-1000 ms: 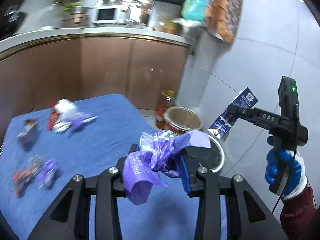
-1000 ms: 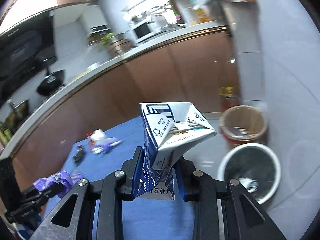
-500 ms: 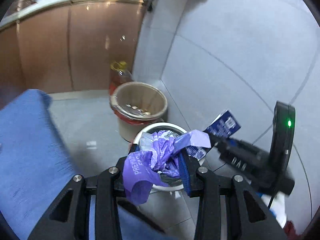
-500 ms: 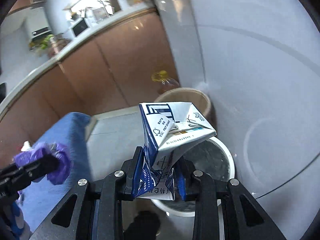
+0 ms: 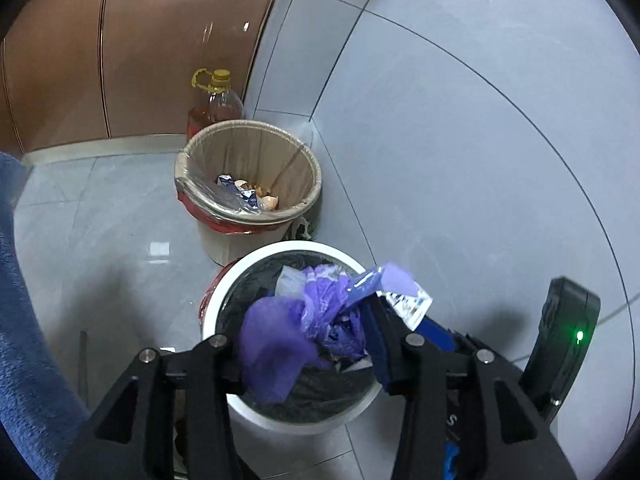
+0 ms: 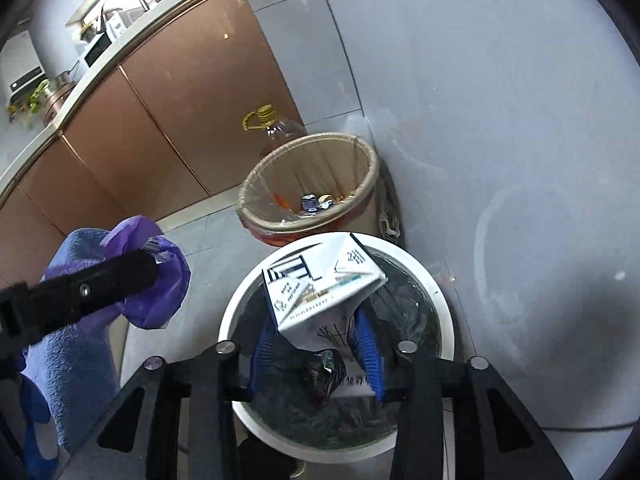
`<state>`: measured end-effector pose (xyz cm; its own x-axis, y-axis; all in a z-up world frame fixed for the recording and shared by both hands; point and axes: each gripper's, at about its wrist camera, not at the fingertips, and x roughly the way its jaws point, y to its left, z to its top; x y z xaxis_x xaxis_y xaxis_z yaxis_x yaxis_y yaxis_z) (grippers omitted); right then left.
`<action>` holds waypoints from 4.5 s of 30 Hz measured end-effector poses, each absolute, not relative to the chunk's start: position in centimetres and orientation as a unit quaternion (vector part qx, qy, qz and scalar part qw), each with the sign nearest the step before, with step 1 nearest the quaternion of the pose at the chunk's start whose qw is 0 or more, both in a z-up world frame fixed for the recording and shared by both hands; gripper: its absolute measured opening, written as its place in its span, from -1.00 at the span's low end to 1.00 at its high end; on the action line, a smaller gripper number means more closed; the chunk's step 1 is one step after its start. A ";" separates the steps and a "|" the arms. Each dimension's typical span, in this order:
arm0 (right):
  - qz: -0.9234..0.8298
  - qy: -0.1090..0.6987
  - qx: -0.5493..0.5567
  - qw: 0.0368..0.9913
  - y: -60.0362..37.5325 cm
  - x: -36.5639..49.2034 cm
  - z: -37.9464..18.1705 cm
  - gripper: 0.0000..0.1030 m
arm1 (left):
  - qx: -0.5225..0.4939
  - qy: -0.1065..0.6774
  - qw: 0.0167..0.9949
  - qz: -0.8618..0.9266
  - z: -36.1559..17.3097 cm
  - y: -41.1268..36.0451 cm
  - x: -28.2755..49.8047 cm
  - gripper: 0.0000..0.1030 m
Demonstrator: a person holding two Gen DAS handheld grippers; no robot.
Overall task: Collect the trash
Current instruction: 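Open both tools over the black-lined bin to drop the wrapper and carton, then move both tools back over the table, then grasp the brown snack bag with the left tool while the right tool grasps the white tissue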
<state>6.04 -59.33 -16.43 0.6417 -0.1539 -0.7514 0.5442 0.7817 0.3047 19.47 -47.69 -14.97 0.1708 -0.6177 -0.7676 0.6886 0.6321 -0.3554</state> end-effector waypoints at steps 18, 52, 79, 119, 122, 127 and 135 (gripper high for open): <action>-0.187 0.340 0.259 0.885 -57.1 4.0 -12.8 0.10 | 0.000 0.430 0.803 -0.412 -9.7 -43.2 18.7 0.04; 0.009 0.127 0.086 0.988 -31.9 -4.8 10.8 1.00 | -0.026 0.175 0.965 -0.196 8.7 -7.4 3.8 0.46; 0.141 0.269 0.031 0.952 -22.2 8.2 3.3 0.96 | 0.038 0.284 0.955 -0.078 0.9 9.8 14.2 0.46; 0.271 0.409 0.039 0.871 -13.2 34.2 -9.7 -0.82 | 0.122 0.472 0.857 -0.165 -11.7 9.3 32.2 -0.86; 0.271 0.398 0.039 0.876 -13.3 33.4 -8.6 -0.84 | 0.133 0.464 0.861 -0.157 -11.2 9.1 31.2 -0.92; 0.275 0.379 0.042 0.883 -13.7 31.6 -6.3 -0.85 | 0.124 0.449 0.873 -0.144 -9.7 9.8 29.5 -0.96; 0.277 0.343 0.041 0.896 -15.0 27.6 -2.0 -0.85 | 0.097 0.416 0.896 -0.120 -5.8 11.3 27.3 -0.97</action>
